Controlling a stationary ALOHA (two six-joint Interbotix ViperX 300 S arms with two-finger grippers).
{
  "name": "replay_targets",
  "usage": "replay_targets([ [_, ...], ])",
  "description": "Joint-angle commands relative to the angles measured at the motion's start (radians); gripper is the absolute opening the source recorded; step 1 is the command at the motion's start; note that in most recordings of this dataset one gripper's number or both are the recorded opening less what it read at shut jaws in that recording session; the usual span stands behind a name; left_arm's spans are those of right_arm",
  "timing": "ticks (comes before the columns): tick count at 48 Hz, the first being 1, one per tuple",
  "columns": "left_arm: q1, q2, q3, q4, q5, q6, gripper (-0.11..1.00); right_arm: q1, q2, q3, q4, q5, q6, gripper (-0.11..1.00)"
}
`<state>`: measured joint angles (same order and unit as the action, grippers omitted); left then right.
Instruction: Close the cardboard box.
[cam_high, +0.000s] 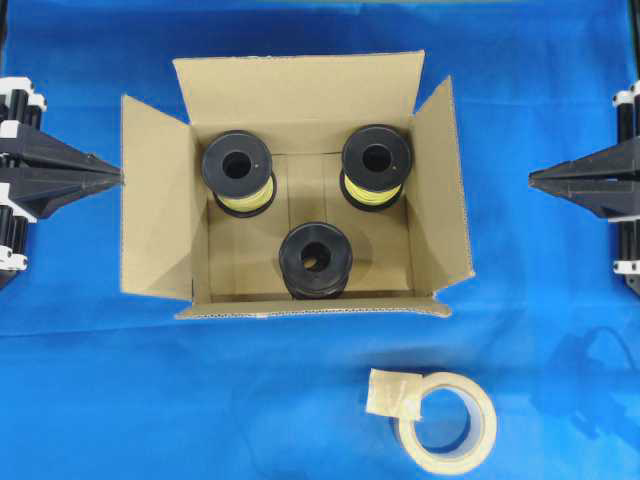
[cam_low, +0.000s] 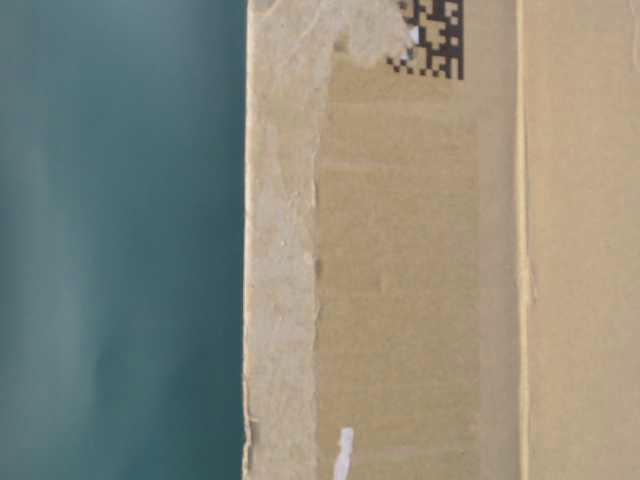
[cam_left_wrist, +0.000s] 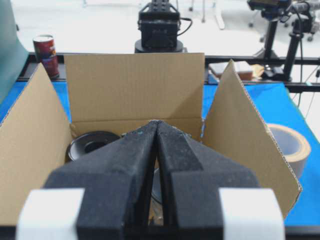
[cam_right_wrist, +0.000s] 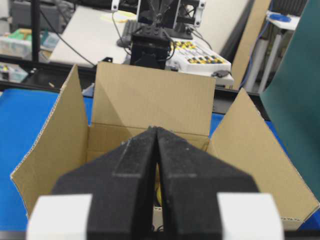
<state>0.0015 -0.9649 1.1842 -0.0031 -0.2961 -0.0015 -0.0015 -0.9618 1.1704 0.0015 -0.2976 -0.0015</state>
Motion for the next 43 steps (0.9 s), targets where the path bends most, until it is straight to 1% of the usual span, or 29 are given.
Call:
replay_targets([
  [1, -0.005, -0.015, -0.011, -0.026, 0.009, 0.011, 0.00, 0.003, 0.002, -0.015, 0.002, 0.002, 0.003, 0.00],
  [5, -0.005, -0.044, -0.009, -0.026, 0.058, 0.015, 0.00, 0.003, 0.000, -0.020, 0.002, 0.041, 0.008, 0.00],
  [13, -0.003, -0.130, 0.002, -0.026, 0.224, 0.018, 0.00, 0.003, -0.018, -0.018, 0.021, 0.120, 0.009, 0.00],
  [20, 0.002, -0.175, 0.034, -0.028, 0.299, 0.017, 0.00, 0.002, -0.014, 0.002, 0.025, 0.184, 0.009, 0.00],
  [30, 0.003, -0.160, 0.106, -0.034, 0.319, 0.002, 0.00, -0.002, 0.021, 0.066, 0.028, 0.166, 0.009, 0.00],
  [39, 0.003, -0.129, 0.152, -0.035, 0.321, -0.035, 0.00, -0.002, 0.081, 0.117, 0.052, 0.132, 0.009, 0.00],
  [43, 0.003, -0.112, 0.164, -0.034, 0.321, -0.054, 0.00, -0.002, 0.120, 0.133, 0.071, 0.101, 0.009, 0.00],
])
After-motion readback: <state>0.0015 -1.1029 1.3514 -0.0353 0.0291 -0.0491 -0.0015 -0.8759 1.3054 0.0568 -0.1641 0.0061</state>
